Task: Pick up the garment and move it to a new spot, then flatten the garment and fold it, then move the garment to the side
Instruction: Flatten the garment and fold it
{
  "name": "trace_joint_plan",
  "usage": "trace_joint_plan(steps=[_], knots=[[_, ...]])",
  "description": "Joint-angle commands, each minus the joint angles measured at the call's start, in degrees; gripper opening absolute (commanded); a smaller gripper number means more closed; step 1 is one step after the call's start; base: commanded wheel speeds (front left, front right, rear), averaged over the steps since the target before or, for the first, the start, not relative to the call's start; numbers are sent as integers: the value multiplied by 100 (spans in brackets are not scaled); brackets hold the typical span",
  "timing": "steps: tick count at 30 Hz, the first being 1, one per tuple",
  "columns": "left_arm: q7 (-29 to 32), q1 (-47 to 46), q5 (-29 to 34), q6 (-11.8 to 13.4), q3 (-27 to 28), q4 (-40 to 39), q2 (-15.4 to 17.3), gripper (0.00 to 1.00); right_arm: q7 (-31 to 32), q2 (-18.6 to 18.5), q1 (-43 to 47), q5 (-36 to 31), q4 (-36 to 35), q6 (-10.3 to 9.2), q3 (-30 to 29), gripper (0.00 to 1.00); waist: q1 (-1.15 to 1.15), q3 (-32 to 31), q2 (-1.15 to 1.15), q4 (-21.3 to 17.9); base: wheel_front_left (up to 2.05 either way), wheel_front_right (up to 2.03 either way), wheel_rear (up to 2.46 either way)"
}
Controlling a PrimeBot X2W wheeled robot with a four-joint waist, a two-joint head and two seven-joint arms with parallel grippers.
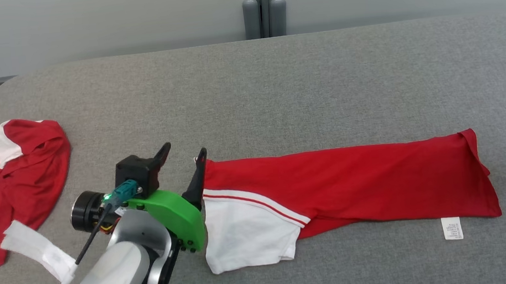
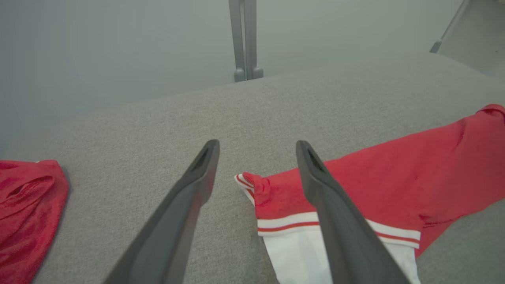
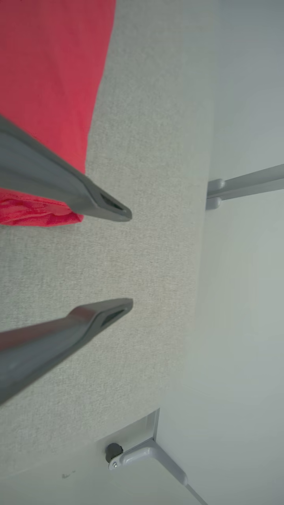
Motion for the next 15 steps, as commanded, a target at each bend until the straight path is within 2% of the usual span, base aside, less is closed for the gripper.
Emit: trace_joint_plan(steps=[1,4,7,10,15], knots=[[-348,67,-28,128,151,66,-142,100,-26,93,-47,-108,-118,-10,-361,100,0,-81,0,-76,0,0,0],[-1389,216,-70,352,526,324,-512,100,-26,592,443,-470,-508,-9,-1700,100,0,-188,0,-138,0,0,0],[-2120,388,-238,411,871,569,-841,100,-27,1119,1032,-1021,-961,-8,-2887,100,0,-268,0,-192,0,0,0],[-2343,609,-117,378,1128,762,-1125,100,-28,1735,1774,-1690,-1533,-7,-3937,100,0,-329,0,-227,0,0,0],[-2361,1158,667,143,1752,511,-1563,100,-28,2643,2734,-2624,-2322,-5,-4906,100,0,-367,0,-284,0,0,0]])
